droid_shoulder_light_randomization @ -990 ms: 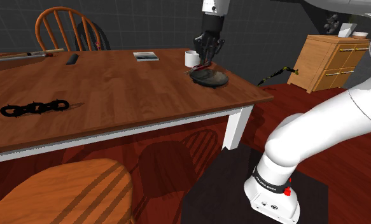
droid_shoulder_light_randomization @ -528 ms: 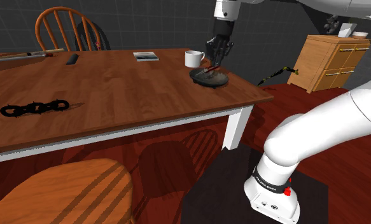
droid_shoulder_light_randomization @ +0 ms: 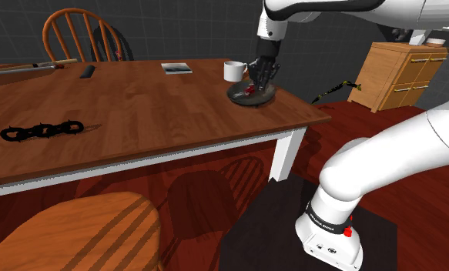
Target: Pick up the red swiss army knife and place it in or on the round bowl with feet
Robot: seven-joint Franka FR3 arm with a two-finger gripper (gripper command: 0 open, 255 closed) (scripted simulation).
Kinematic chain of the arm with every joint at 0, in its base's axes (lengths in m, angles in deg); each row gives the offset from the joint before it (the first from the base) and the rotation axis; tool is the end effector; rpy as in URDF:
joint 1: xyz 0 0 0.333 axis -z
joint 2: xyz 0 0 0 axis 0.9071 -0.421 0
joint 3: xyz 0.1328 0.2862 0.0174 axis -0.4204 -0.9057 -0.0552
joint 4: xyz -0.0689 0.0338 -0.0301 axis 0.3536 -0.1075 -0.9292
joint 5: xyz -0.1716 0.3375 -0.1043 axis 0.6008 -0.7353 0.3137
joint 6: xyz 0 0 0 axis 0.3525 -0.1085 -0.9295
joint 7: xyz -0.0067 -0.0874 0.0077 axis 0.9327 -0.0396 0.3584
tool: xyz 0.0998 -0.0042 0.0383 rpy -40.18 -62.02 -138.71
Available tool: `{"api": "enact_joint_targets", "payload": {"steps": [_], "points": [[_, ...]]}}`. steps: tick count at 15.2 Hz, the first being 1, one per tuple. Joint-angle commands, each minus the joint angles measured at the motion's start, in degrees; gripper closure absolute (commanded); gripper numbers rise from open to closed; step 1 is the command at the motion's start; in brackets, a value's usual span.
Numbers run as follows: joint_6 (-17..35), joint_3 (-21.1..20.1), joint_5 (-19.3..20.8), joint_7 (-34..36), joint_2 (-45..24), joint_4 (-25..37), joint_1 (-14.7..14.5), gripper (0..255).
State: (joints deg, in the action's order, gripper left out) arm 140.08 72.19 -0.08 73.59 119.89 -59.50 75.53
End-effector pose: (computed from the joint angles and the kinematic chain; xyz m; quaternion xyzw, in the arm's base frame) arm 0.3633 -0.0962 0.5992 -0.9823 0.1856 -0.0140 0.0183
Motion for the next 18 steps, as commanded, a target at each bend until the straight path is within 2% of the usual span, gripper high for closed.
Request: {"api": "enact_joint_targets", "payload": {"steps": [1,10,11,16,18], "points": [[1.42,-0.03,0.01,0.02,0.46,-1.86,0.01,255],[2.04,0.02,0.04,0.03,0.56,-2.58,-0.04,255],[2.02,-0.01,0.03,0.07,0.63,-2.62,-0.05,0],[2.04,0.02,0.04,0.03,0.56,-2.58,-0.04,0],[-1.70,0.05,0.02,0.01,-0.04,1.76,-0.06,0]]}}
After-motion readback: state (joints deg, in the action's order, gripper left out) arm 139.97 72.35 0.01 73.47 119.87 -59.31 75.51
